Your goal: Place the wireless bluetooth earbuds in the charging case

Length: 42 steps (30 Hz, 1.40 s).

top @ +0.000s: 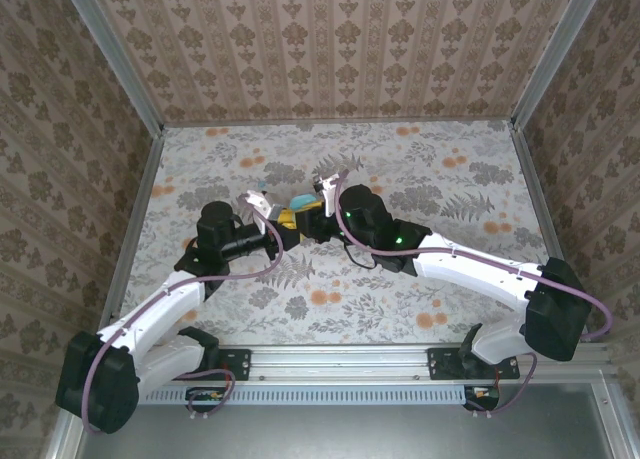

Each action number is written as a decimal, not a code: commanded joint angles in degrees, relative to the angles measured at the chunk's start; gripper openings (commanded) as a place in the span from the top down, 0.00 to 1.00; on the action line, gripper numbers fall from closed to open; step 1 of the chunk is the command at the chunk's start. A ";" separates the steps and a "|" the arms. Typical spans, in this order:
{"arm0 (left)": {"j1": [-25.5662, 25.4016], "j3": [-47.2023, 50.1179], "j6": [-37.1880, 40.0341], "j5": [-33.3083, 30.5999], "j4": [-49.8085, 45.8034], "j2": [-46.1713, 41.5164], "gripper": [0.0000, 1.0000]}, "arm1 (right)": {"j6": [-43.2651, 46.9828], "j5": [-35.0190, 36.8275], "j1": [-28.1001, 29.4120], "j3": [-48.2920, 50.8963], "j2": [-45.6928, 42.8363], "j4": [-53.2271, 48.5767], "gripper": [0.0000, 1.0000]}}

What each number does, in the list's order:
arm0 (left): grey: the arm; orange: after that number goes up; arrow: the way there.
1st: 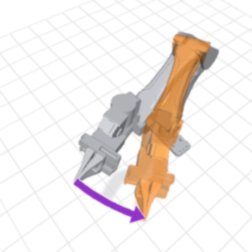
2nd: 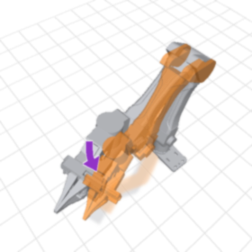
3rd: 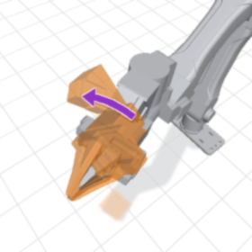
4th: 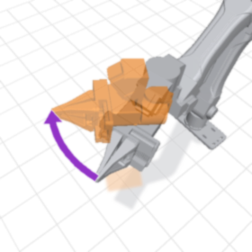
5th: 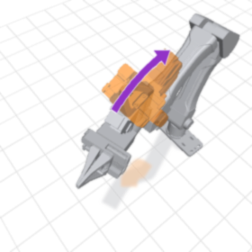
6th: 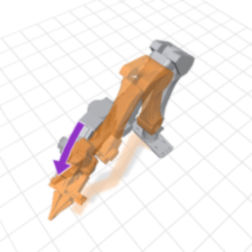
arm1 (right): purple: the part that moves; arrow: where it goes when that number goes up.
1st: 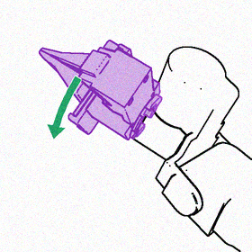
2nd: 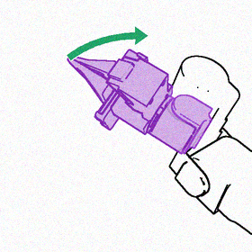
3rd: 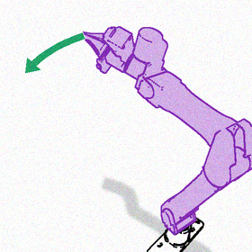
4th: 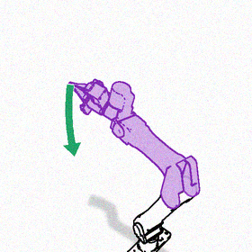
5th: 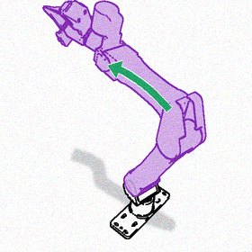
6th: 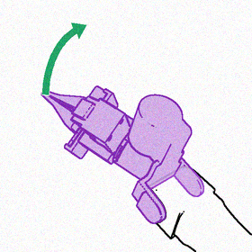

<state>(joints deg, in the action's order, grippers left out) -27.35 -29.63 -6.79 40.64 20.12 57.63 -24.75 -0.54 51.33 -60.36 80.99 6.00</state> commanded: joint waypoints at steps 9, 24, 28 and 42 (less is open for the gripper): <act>-0.40 -0.17 1.75 -0.54 1.63 -2.08 0.94 | -1.68 1.93 0.43 1.93 -0.83 -3.66 0.63; -0.44 0.89 4.94 -1.10 0.04 -1.46 0.94 | -7.88 -1.77 -3.40 -2.66 -8.62 -15.10 0.58; -0.55 1.15 6.34 -0.56 -0.43 -0.68 0.93 | -0.34 -6.01 -3.48 -9.45 -8.13 -27.65 0.63; -1.12 1.24 8.15 3.41 -0.95 1.40 0.93 | 11.25 -11.83 -2.54 -27.92 2.53 -54.47 0.64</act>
<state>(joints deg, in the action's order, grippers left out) -28.08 -28.88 -0.27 41.87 18.76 58.57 -15.62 -10.81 48.25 -86.65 81.47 -42.61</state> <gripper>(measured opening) 0.323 0.358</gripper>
